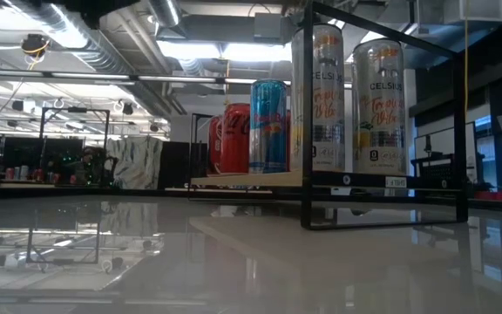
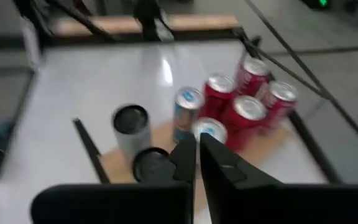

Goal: Place canned beverage on shelf
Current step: Return to Home Position

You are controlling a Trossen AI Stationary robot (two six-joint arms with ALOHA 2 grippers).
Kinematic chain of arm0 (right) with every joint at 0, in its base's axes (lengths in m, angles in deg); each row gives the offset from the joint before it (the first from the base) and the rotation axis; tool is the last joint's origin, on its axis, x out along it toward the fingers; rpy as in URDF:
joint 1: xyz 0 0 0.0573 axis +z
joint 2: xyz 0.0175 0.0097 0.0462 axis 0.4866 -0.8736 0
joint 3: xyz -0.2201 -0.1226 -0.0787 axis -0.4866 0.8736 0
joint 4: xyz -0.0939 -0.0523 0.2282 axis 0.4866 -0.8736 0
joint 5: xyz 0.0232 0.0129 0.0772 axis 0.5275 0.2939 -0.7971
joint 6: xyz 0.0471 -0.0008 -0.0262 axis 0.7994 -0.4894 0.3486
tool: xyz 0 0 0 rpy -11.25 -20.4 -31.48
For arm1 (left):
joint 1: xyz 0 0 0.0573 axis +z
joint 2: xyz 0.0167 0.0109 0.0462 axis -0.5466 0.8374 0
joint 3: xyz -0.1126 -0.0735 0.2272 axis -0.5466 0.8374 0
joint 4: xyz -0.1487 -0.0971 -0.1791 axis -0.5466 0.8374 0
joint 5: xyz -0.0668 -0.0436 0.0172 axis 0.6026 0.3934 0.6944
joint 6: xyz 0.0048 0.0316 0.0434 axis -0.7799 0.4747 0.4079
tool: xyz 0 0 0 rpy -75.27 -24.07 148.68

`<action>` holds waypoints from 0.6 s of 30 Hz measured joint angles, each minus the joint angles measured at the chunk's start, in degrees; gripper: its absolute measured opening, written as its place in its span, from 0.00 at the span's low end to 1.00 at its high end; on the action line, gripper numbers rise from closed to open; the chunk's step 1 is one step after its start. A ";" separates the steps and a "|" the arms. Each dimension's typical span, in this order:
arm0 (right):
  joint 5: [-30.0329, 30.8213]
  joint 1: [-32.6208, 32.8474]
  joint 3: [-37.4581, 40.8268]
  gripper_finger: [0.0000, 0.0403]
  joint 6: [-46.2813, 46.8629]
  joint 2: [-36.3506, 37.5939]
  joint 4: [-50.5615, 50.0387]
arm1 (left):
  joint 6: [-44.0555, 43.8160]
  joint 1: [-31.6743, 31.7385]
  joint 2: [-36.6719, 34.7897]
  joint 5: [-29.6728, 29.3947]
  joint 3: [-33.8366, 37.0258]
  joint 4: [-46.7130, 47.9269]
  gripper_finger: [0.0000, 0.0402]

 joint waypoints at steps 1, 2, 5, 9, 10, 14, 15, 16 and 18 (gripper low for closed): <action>-0.76 0.00 4.38 0.04 -0.02 3.08 3.96 | 0.00 -0.02 -0.39 0.52 0.86 0.00 0.15; -1.24 0.00 8.62 0.03 0.00 6.13 7.66 | 0.00 -0.02 -0.75 0.59 1.78 0.10 0.11; -1.53 0.00 20.71 0.01 0.27 15.21 15.77 | -0.45 -0.02 -1.94 0.60 4.33 0.01 0.02; -2.49 0.00 33.56 0.01 0.57 26.93 25.26 | -1.09 -0.02 -4.65 0.87 7.55 -1.42 0.01; -2.93 -0.02 36.16 0.01 0.59 29.42 27.62 | -1.09 -0.02 -5.53 0.97 8.32 -1.69 0.01; -5.35 -0.02 44.63 0.00 0.47 38.40 33.98 | -1.09 -0.02 -9.36 0.97 11.40 -1.91 0.00; -5.53 -0.02 46.22 0.00 0.45 40.26 34.96 | -1.09 -0.02 -10.18 0.97 12.27 -2.30 0.00; -5.53 -0.02 47.49 0.00 0.46 41.85 35.58 | -1.12 -0.02 -11.02 1.04 13.24 -2.73 0.00; -5.40 -0.02 49.81 0.00 0.50 44.54 36.84 | -1.36 -0.02 -12.87 1.27 15.33 -3.07 0.00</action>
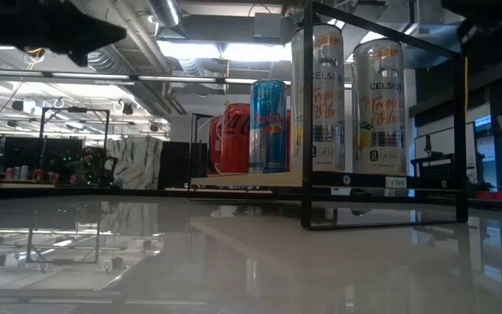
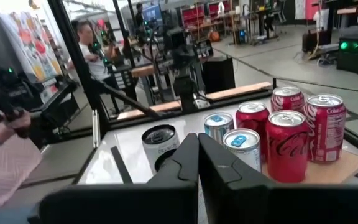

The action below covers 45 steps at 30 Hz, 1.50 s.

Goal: Place canned beverage on shelf
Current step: Return to Home Position

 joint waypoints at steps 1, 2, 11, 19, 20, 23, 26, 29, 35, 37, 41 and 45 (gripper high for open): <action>-0.04 0.00 1.01 0.00 0.00 0.93 0.63 | -0.32 0.00 -0.91 0.06 1.04 -0.41 0.00; -0.16 0.00 1.95 0.00 0.01 1.70 0.70 | -0.87 0.00 -1.73 0.07 2.21 -1.25 0.00; -1.00 0.00 7.89 0.00 -0.06 3.03 2.26 | -1.29 0.62 -7.02 0.12 10.24 -7.69 0.00; -1.11 0.00 14.41 0.00 -1.03 3.14 8.01 | -3.12 4.33 -8.61 4.15 11.90 -6.39 0.00; -1.11 0.00 15.04 0.00 -1.03 3.14 8.62 | -3.14 4.75 -8.61 4.83 11.90 -6.36 0.00; -1.10 0.00 16.82 0.00 -1.17 3.17 11.12 | -3.22 5.75 -8.61 5.70 11.90 -4.80 0.00; -1.09 0.00 19.13 0.00 -1.44 3.15 13.45 | -4.32 6.52 -8.60 5.73 11.90 -2.63 0.00; -1.11 0.00 21.43 0.00 -1.48 3.18 16.32 | -5.94 7.05 -8.59 6.08 11.90 -0.70 0.00; -1.11 0.00 25.79 0.00 -1.51 3.18 21.95 | -6.82 7.23 -8.59 7.41 11.88 1.05 0.00; -1.11 0.00 27.22 0.00 -1.51 3.18 23.89 | -7.62 7.23 -8.59 7.43 11.88 1.91 0.00; -1.11 0.00 28.45 0.00 -1.48 3.16 25.20 | -8.90 7.23 -8.59 7.39 11.88 4.33 0.00; -1.03 0.00 28.42 0.00 -1.95 3.20 25.42 | -9.15 7.23 -8.57 7.45 11.88 4.47 0.00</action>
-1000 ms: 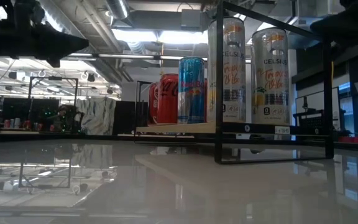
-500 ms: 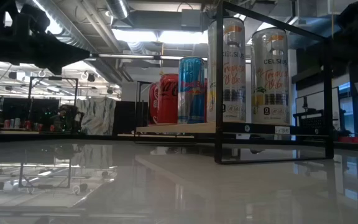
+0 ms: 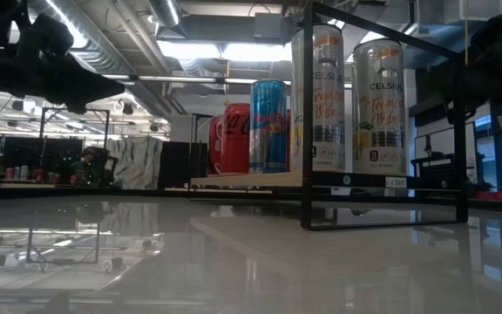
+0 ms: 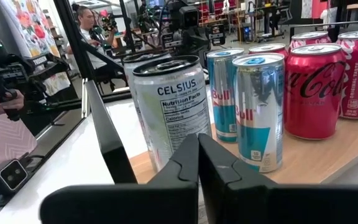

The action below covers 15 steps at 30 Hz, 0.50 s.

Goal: Place canned beverage on shelf
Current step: Return to Home Position

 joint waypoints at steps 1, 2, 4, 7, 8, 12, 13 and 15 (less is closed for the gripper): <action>-0.02 0.00 0.00 0.00 -0.38 -0.02 -0.05 | 0.12 0.00 0.00 0.11 0.00 0.01 0.00; 0.00 0.00 0.00 0.00 -0.86 -0.02 -0.25 | 0.50 0.00 0.00 0.48 0.00 0.05 0.00; 0.42 0.00 -0.01 0.00 -1.20 -0.08 -1.02 | 1.61 0.00 0.01 1.42 0.00 0.15 0.00; 1.13 0.00 -0.02 0.00 -2.11 -0.09 -1.08 | 1.89 0.00 0.00 2.53 0.00 0.28 0.00; 1.18 0.00 -0.02 0.00 -2.82 -0.11 -1.12 | 1.91 0.00 0.02 2.59 0.00 0.36 0.00; 1.42 0.00 -0.02 0.00 -5.82 -0.11 -1.17 | 1.93 0.00 0.02 2.59 0.00 0.35 0.00; 1.51 0.00 -0.02 0.00 -6.46 -0.11 -1.19 | 1.93 0.00 0.02 2.58 0.00 0.35 0.00; 1.55 0.00 -0.04 0.00 -8.07 -0.09 -1.24 | 1.95 0.00 0.02 2.59 0.00 0.35 0.00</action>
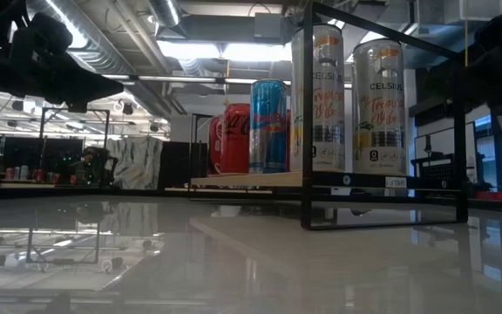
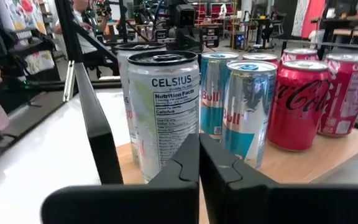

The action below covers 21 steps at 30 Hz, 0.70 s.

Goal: Place canned beverage on shelf
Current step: Return to Home Position

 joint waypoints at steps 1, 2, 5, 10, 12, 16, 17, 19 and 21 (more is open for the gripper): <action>0.17 0.00 0.00 0.00 -1.00 -0.01 0.00 | 0.00 0.00 0.00 0.00 0.00 0.00 0.00; 0.96 0.00 -0.02 0.00 -2.09 -0.02 0.00 | 0.00 0.00 -0.02 0.00 0.00 0.00 0.00; 4.34 0.00 -0.04 0.00 -4.40 -0.01 0.12 | 0.00 0.00 0.00 -0.01 0.00 0.00 0.00; 6.01 -0.02 -0.07 0.00 -7.84 0.00 0.20 | 0.02 0.00 0.00 -0.02 0.00 0.00 0.00; 6.01 -0.02 -0.07 0.00 -8.23 -0.02 0.20 | 0.00 0.00 0.00 -0.02 0.00 0.00 0.00; 6.10 -0.09 -0.06 0.00 -9.56 0.00 0.36 | 0.00 0.00 0.00 -0.02 0.00 0.00 0.00; 6.12 -0.37 -0.04 0.00 -9.57 0.00 0.49 | 0.01 0.00 0.00 -0.04 0.00 0.00 0.00; 5.94 -1.52 0.02 0.00 -9.54 -0.02 0.89 | 0.02 0.00 0.00 -0.04 -0.02 0.00 0.00; 5.95 -3.29 0.04 0.00 -9.57 -0.02 1.53 | 0.02 0.00 0.00 -0.07 -0.02 0.00 0.00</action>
